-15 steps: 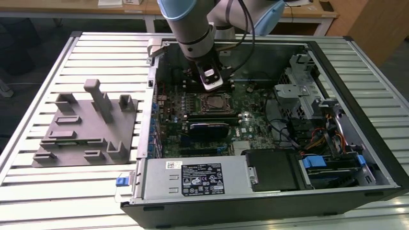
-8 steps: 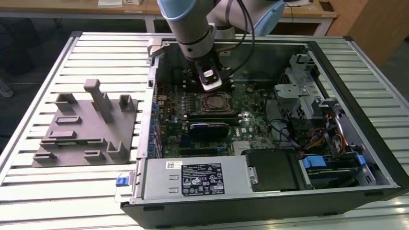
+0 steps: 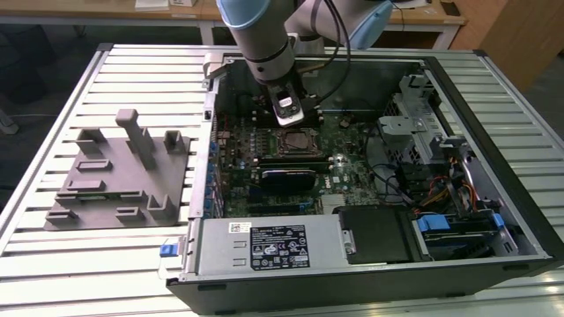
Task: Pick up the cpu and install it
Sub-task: 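Install the first cpu locking lever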
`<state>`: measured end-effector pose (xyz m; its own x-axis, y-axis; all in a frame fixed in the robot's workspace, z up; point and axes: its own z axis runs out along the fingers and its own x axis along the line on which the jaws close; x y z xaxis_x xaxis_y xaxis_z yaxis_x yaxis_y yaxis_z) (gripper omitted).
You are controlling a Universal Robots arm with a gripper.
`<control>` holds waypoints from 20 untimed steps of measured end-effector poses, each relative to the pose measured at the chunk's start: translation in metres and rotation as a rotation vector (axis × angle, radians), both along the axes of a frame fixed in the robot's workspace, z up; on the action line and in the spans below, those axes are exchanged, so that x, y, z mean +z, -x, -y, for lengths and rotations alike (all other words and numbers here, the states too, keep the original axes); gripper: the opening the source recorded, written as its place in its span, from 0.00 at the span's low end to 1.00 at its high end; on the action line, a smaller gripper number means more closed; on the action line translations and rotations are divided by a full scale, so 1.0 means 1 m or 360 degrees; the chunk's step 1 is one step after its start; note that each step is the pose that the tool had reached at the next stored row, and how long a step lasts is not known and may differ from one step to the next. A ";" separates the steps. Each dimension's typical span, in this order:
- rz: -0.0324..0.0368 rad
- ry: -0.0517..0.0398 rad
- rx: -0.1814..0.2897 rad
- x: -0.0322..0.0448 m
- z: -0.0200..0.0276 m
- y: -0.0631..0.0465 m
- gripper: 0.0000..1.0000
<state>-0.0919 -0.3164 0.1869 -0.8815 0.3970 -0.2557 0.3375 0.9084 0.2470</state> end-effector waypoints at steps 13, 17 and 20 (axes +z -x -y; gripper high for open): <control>0.0000 0.0000 -0.0017 -0.0010 -0.0001 -0.007 0.11; 0.0000 0.0000 -0.0023 -0.0009 -0.0001 -0.009 0.11; 0.0000 0.0000 -0.0027 -0.0010 -0.0001 -0.011 0.11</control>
